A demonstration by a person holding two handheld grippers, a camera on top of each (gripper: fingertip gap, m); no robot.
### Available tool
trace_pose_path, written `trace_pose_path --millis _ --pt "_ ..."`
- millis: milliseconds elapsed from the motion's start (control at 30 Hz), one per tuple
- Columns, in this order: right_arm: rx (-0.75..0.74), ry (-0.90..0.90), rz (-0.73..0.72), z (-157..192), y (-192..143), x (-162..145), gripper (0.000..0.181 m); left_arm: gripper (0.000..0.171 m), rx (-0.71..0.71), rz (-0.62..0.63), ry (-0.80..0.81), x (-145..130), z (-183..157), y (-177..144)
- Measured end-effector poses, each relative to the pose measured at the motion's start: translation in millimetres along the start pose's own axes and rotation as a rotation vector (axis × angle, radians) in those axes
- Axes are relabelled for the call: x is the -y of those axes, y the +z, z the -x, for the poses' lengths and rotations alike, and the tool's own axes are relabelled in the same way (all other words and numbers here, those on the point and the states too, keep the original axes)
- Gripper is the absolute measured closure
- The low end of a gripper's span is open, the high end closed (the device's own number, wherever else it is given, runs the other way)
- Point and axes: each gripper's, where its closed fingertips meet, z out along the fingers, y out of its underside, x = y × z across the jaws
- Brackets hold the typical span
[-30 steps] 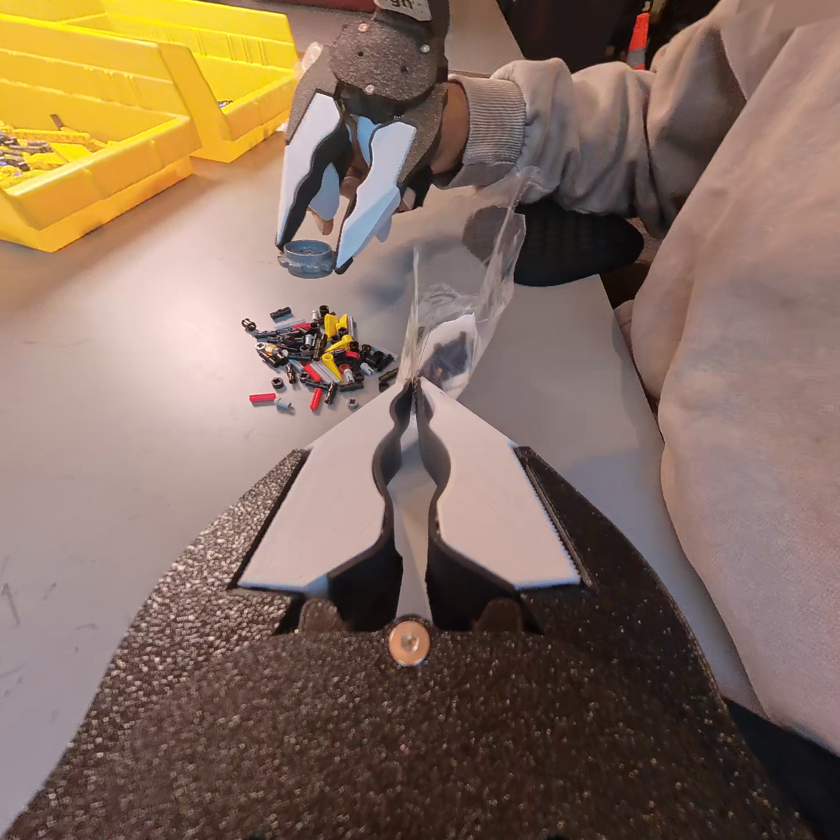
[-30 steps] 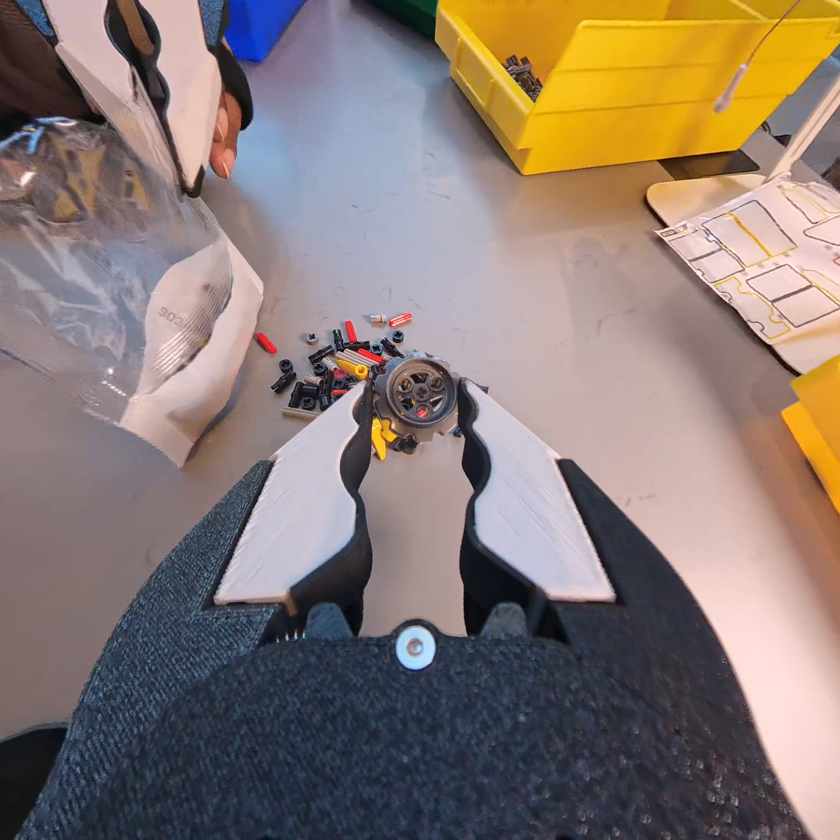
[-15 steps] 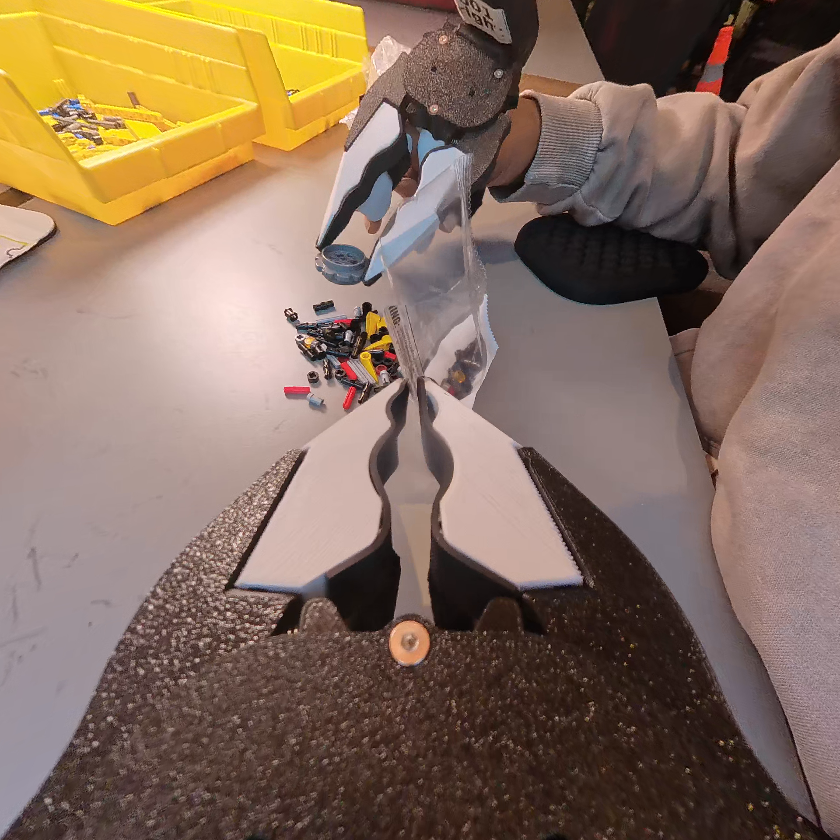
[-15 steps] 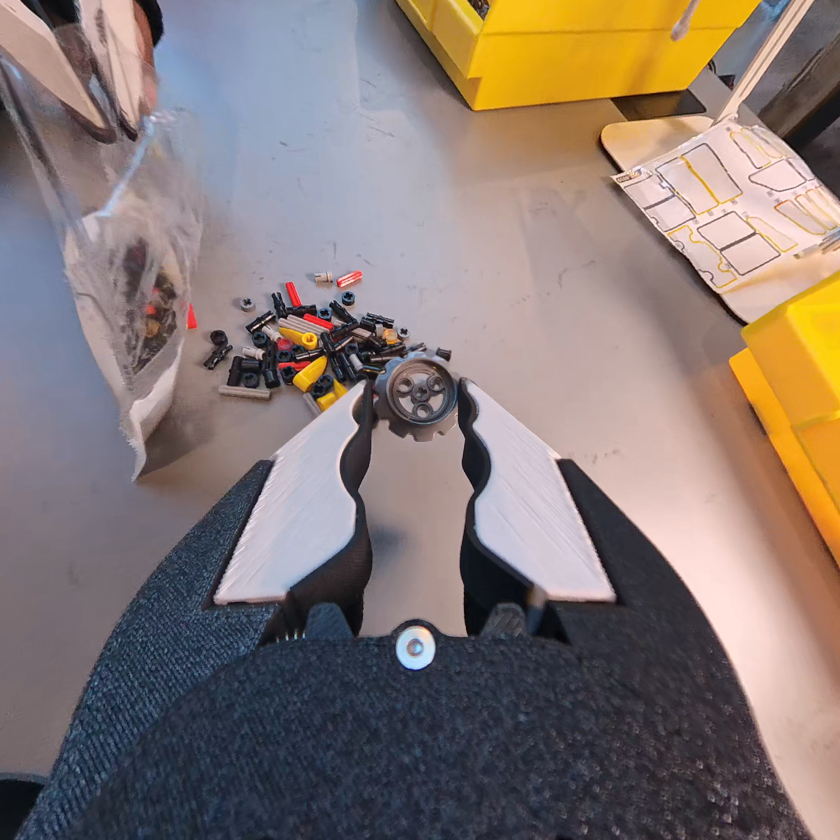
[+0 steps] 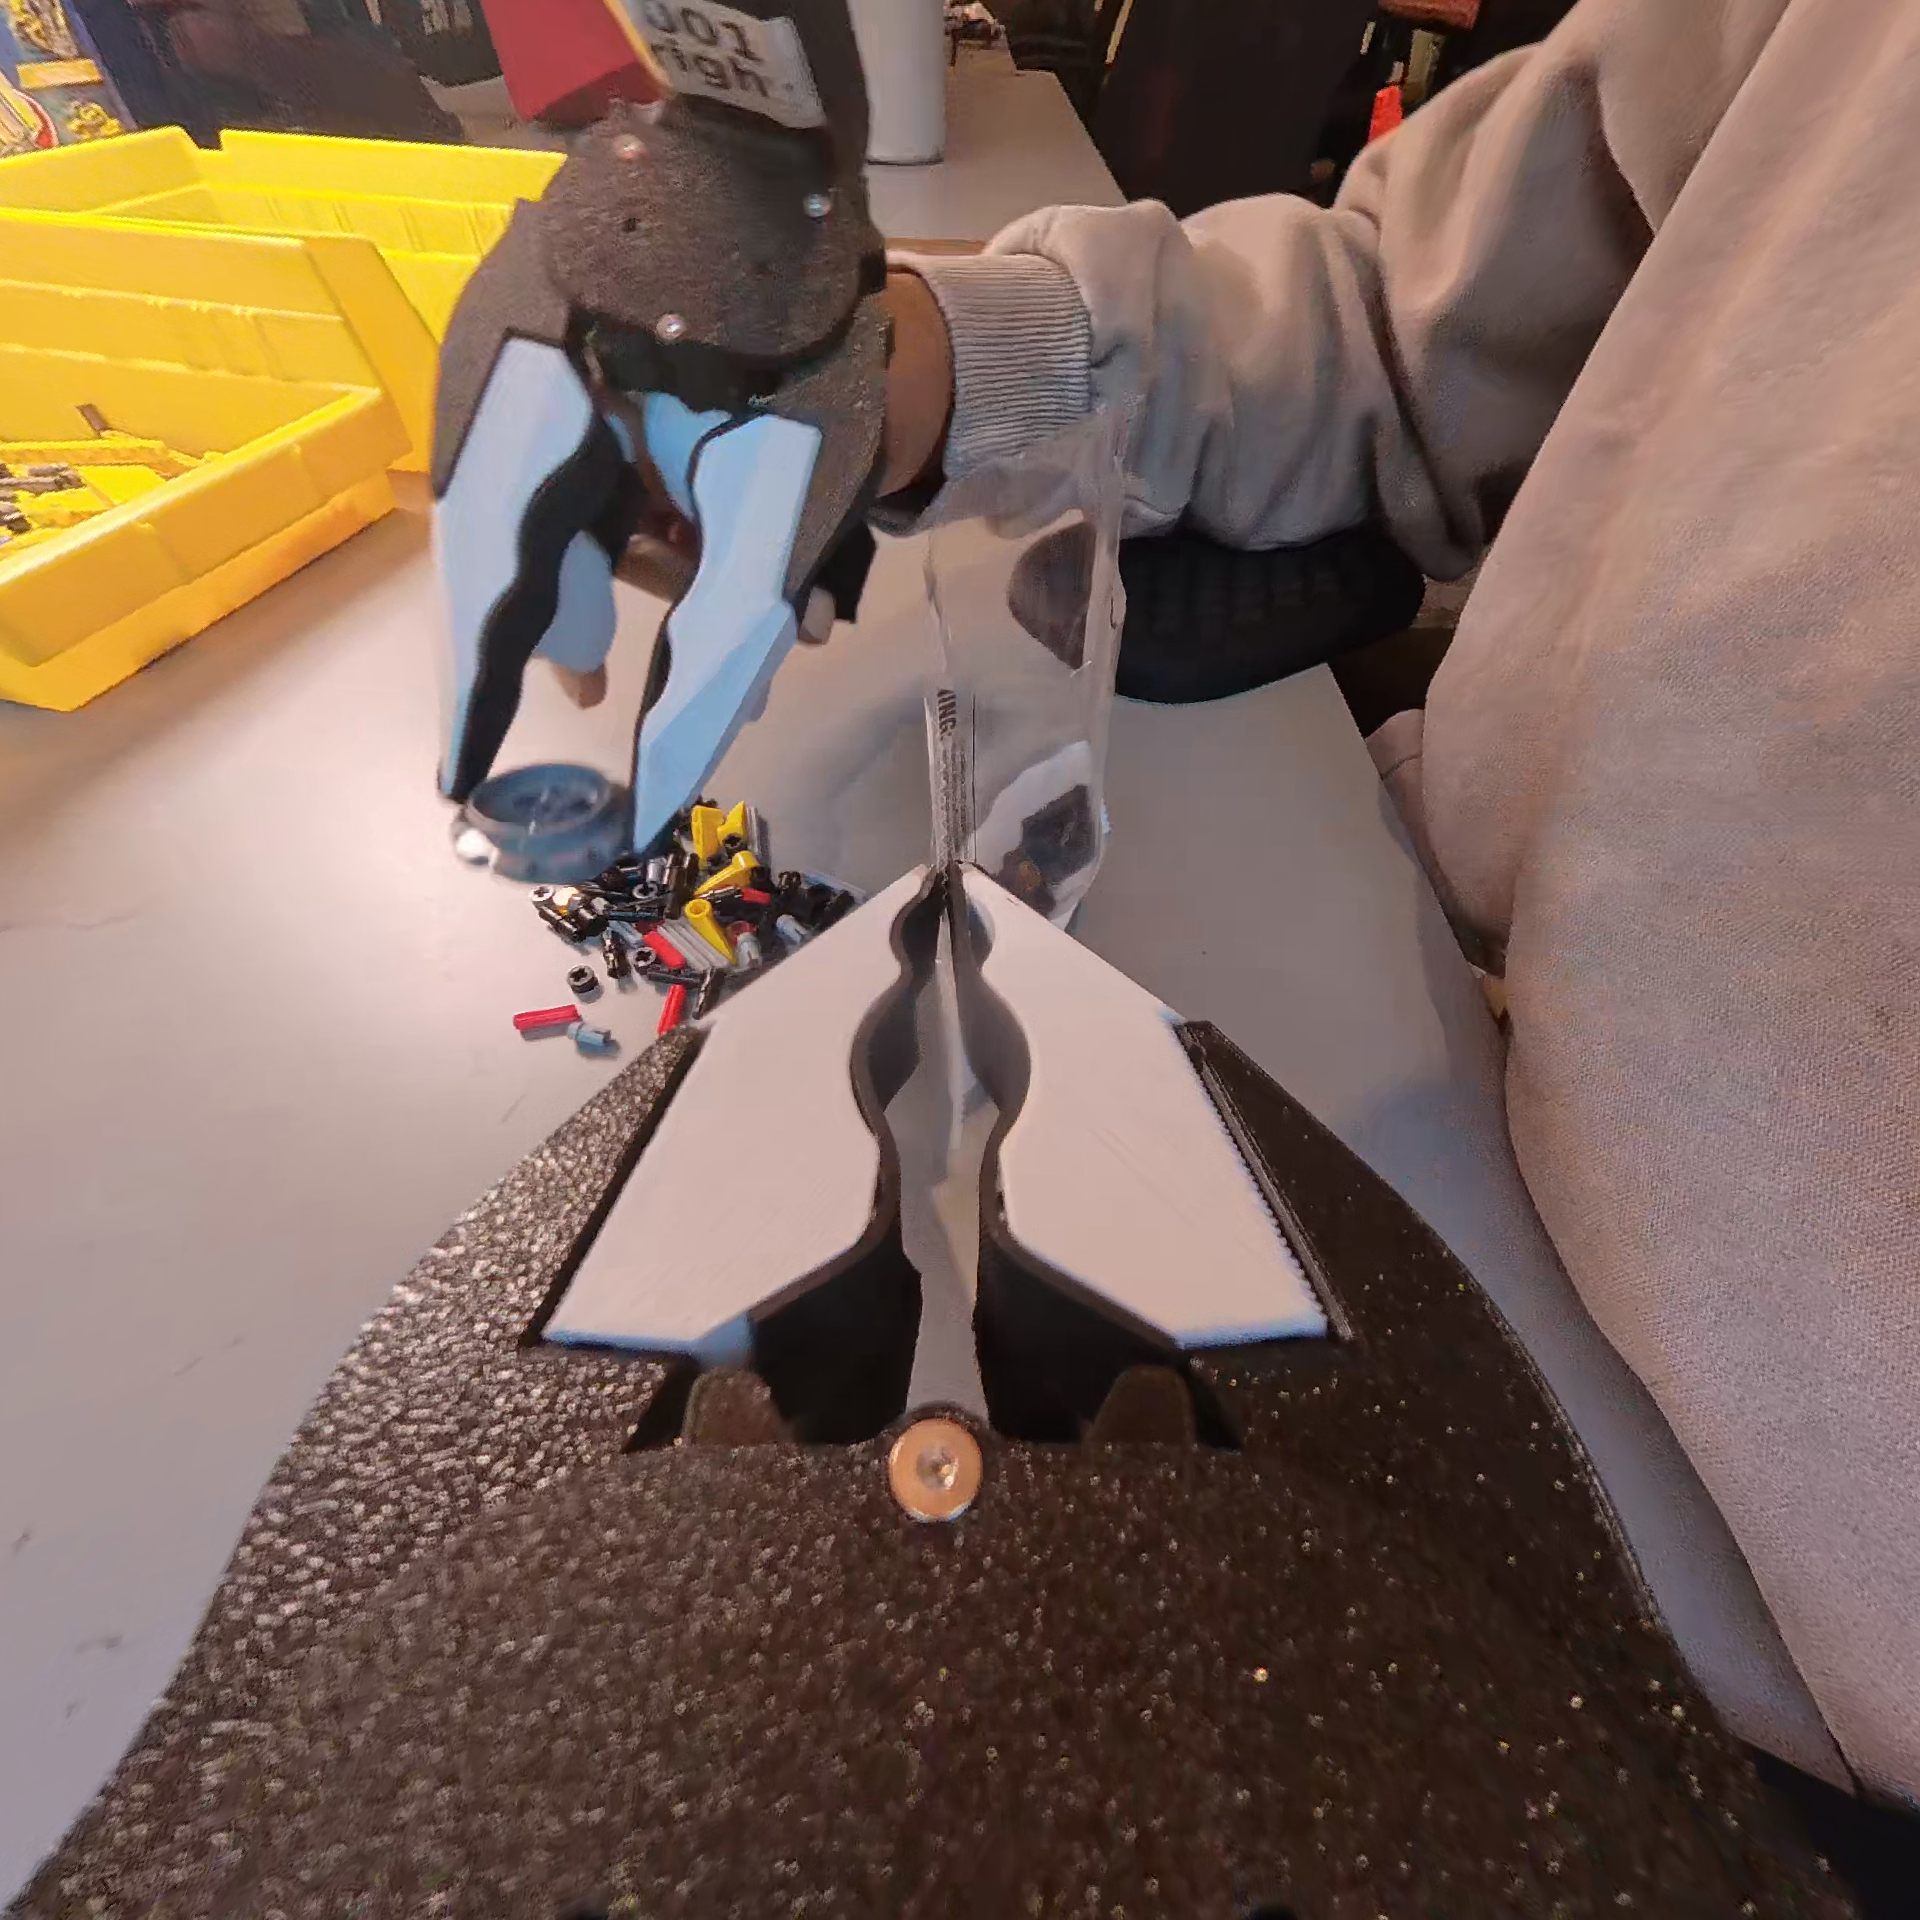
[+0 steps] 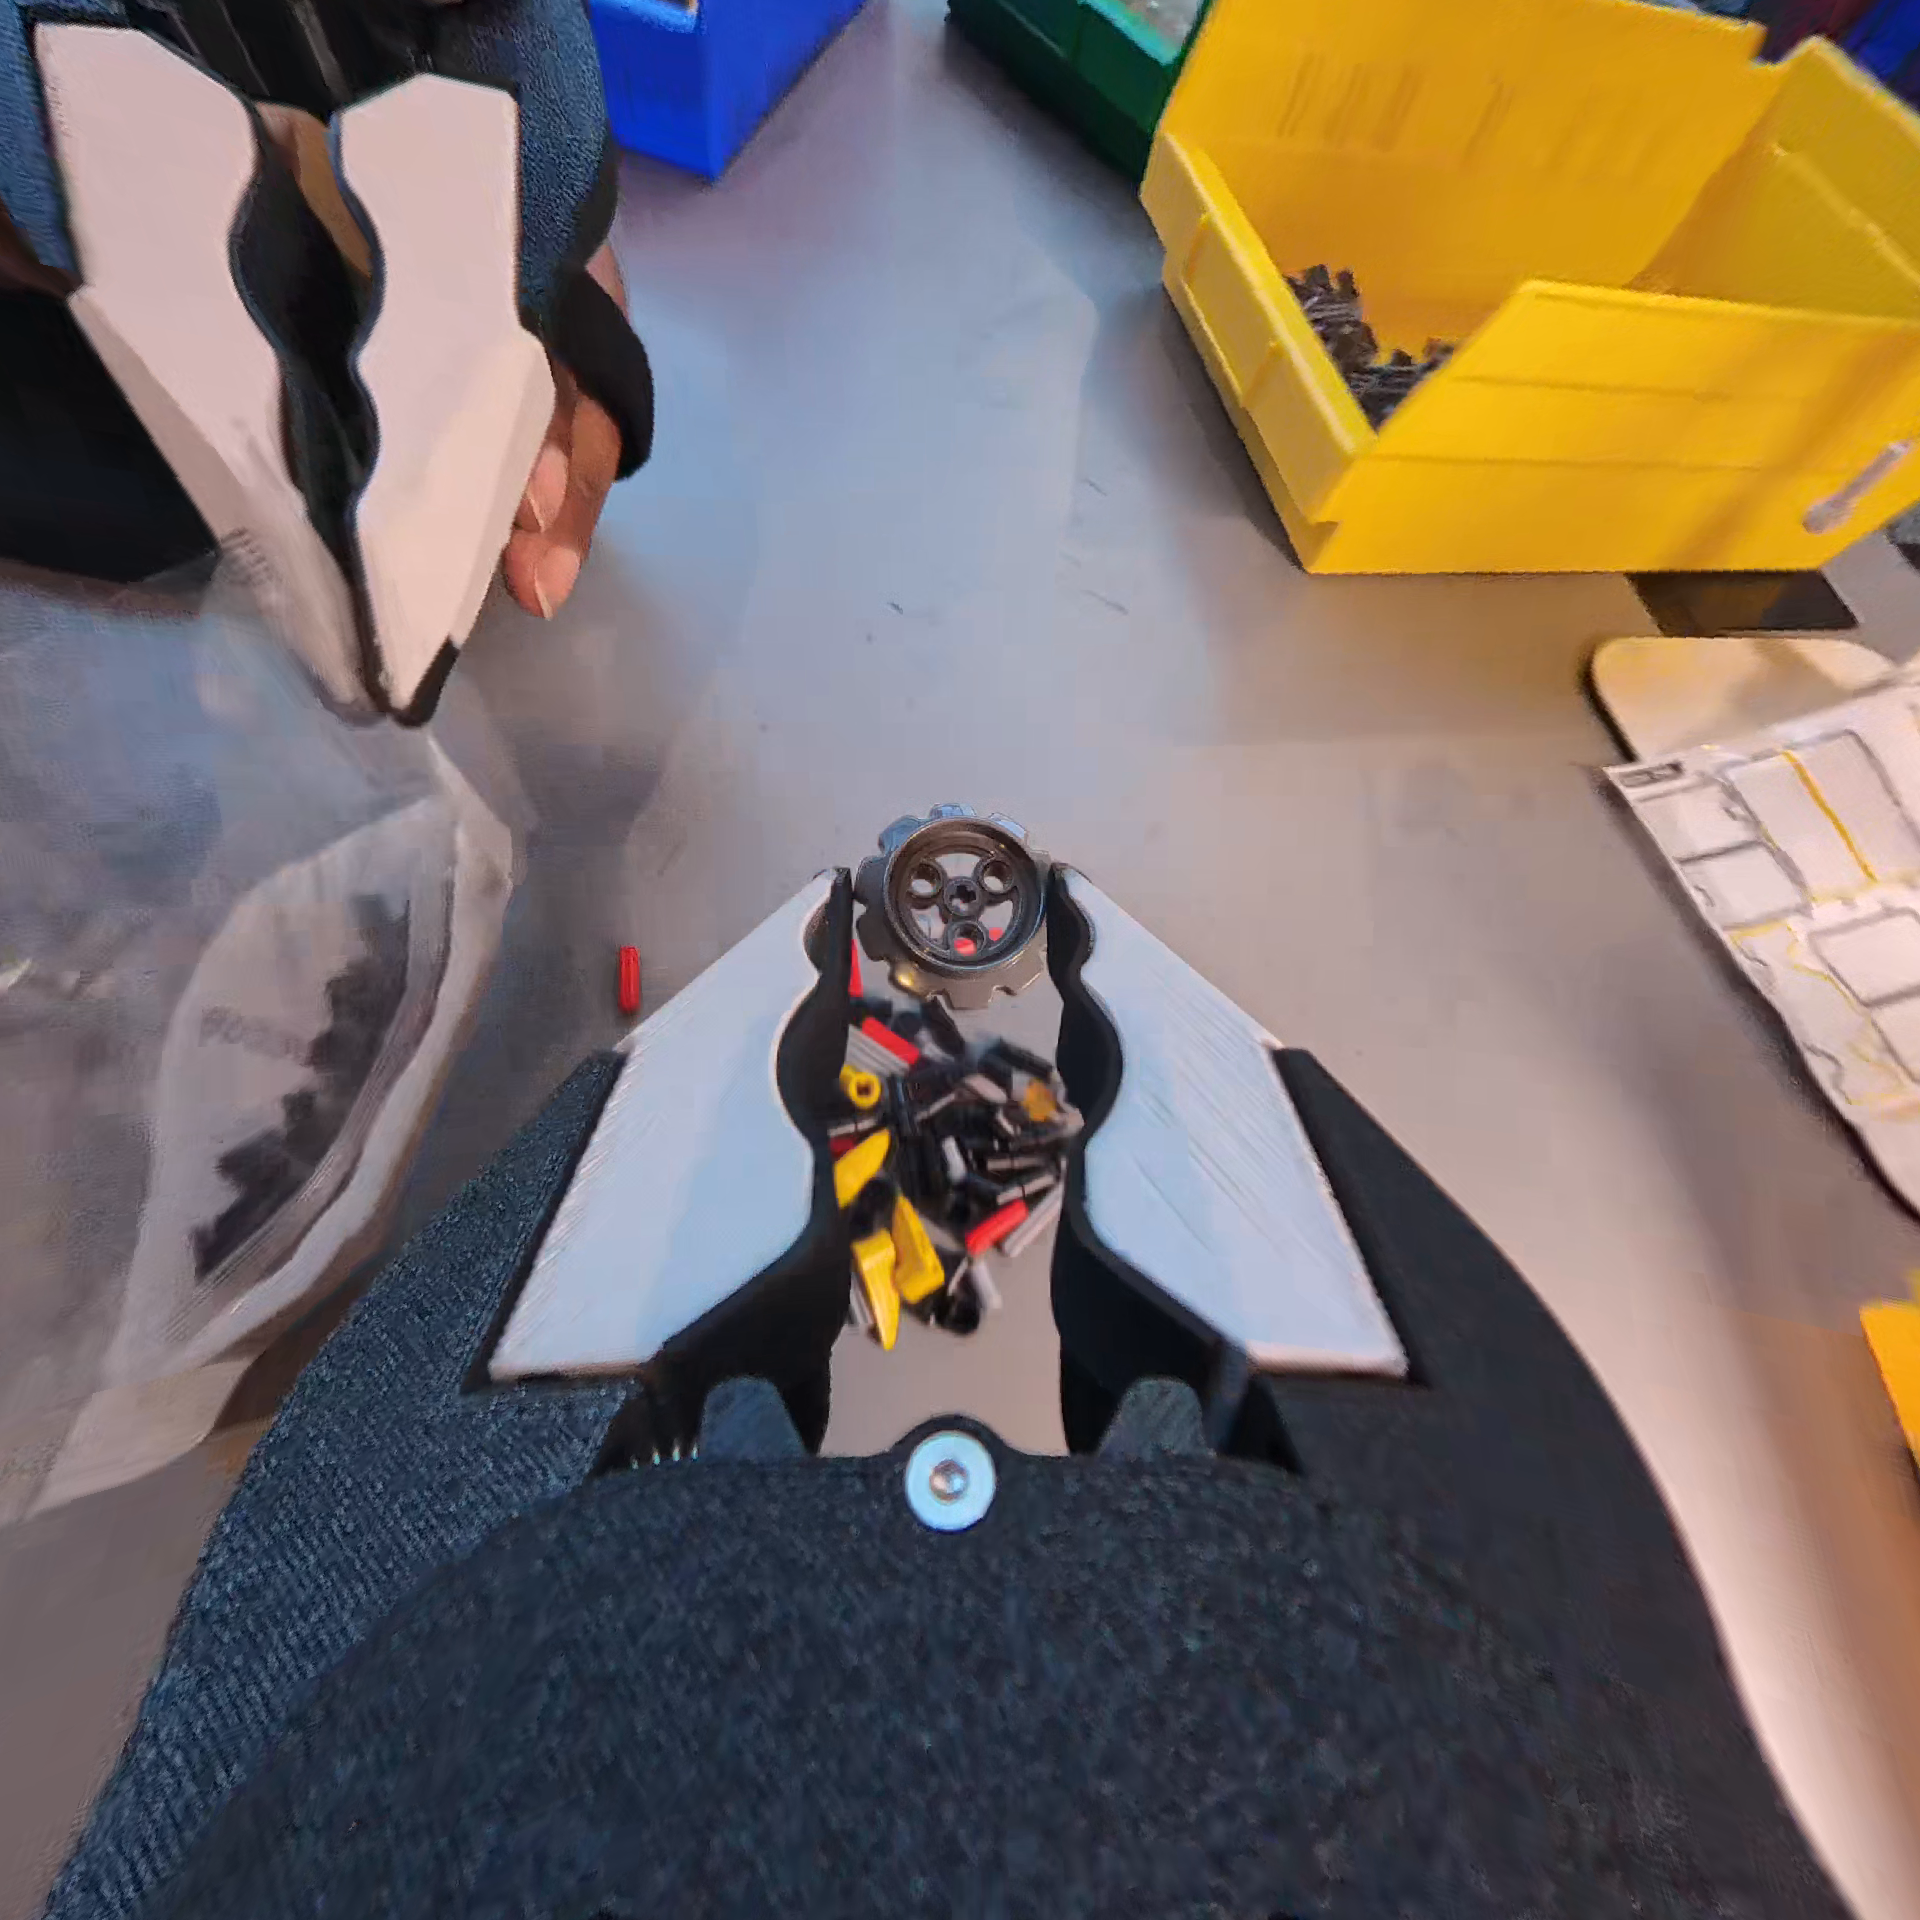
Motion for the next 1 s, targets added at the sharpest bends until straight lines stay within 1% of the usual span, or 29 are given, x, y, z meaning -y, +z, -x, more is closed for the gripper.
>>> trace_pose_path --millis 100,167,200,267,300,333,367,433,500,533,567,600,633,667,733,833,867,900,933,967,1000 --pt "0.107 -0.019 0.106 14 38 -4 0.145 0.171 0.004 0.017 0.005 -3 -1 1" --pt "0.129 -0.037 0.146 22 52 -9 0.145 0.171 0.004 0.018 0.009 -2 -3 -1" --pt "0.141 -0.047 0.160 26 55 -11 0.144 0.171 0.006 0.017 0.014 -2 -3 -2" --pt "0.112 -0.042 0.160 26 57 -12 0.144 0.171 0.009 0.015 0.023 0 -3 -2" --pt "0.102 -0.024 0.147 24 56 -10 0.140 0.171 0.011 0.016 0.024 0 -3 -2" --pt "0.099 0.005 0.121 22 53 -5 0.130 0.171 0.016 0.018 0.023 0 -2 -2" --pt "0.091 0.043 0.086 16 45 0 0.122 0.171 0.024 0.021 0.021 0 0 -2" --pt "0.077 0.126 -0.048 -1 12 20 0.119 0.171 0.041 0.024 0.012 -1 3 -2" --pt "0.126 0.223 -0.240 -9 -39 43 0.120 0.171 0.072 0.030 0.000 -2 8 -5" --pt "0.179 0.251 -0.331 -5 -67 52 0.118 0.171 0.086 0.033 -0.007 -2 11 -6" --pt "0.236 0.265 -0.392 5 -91 56 0.113 0.171 0.094 0.033 -0.015 -2 13 -7" --pt "0.279 0.258 -0.389 20 -107 52 0.105 0.171 0.101 0.032 -0.021 -2 15 -8" --pt "0.303 0.228 -0.337 39 -114 40 0.098 0.171 0.107 0.033 -0.026 -2 17 -8" --pt "0.301 0.202 -0.274 56 -115 26 0.095 0.171 0.110 0.034 -0.031 -3 18 -8" --pt "0.292 0.201 -0.189 88 -110 4 0.099 0.171 0.111 0.035 -0.038 -4 19 -8" --pt "0.235 0.227 -0.153 116 -96 -11 0.119 0.171 0.109 0.036 -0.045 -5 20 -7" --pt "0.185 0.227 -0.141 116 -91 -14 0.131 0.171 0.105 0.034 -0.048 -5 20 -7" --pt "0.133 0.227 -0.149 113 -88 -13 0.149 0.171 0.097 0.031 -0.049 -5 19 -7" --pt "0.104 0.228 -0.174 110 -87 -9 0.176 0.171 0.088 0.028 -0.047 -4 18 -6" --pt "0.110 0.211 -0.199 113 -86 -5 0.181 0.171 0.083 0.026 -0.042 -3 17 -6" --pt "0.115 0.183 -0.204 114 -86 -4 0.181 0.171 0.080 0.026 -0.035 -3 17 -7"
